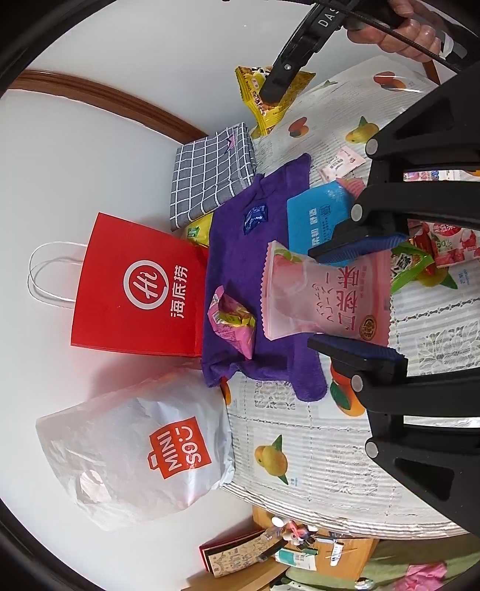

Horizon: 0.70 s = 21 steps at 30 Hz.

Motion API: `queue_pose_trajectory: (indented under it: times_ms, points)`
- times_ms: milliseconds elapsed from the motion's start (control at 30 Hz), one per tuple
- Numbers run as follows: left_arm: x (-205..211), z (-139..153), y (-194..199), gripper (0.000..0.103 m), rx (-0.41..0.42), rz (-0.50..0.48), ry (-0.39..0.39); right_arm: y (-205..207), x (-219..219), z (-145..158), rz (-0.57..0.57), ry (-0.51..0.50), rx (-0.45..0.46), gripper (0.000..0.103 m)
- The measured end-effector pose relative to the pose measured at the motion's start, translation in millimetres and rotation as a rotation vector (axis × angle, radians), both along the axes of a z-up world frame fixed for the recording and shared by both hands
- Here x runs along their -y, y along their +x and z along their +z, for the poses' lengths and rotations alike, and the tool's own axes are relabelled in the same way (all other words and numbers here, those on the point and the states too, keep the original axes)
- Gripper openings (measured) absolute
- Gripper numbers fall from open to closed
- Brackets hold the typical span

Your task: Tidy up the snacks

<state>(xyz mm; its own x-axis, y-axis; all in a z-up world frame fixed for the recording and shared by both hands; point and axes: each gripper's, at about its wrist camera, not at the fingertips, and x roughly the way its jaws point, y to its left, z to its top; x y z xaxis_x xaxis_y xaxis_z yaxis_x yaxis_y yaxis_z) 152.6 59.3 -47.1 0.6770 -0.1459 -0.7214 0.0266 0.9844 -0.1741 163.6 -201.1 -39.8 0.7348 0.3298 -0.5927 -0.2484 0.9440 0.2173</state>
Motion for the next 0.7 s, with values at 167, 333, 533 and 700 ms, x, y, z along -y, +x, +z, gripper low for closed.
queue_pose_trajectory:
  times_ms: [167, 333, 533, 700]
  points:
    - [-3.0, -2.1, 10.4, 0.038, -0.005, -0.002, -0.001, 11.6, -3.5, 0.1, -0.001, 0.0, -0.006, 0.053]
    - [-5.2, -3.4, 21.1, 0.038, -0.01, -0.006, 0.0, 22.3, -5.7, 0.1, 0.002, -0.008, -0.005, 0.053]
    - [-6.3, -6.8, 35.2, 0.038, -0.021, -0.011, 0.002, 39.1, -8.5, 1.2, 0.003, -0.012, 0.0, 0.053]
    - [-9.7, -10.5, 49.5, 0.038, -0.032, -0.011, 0.008, 52.6, -13.4, 0.5, 0.007, -0.021, 0.006, 0.053]
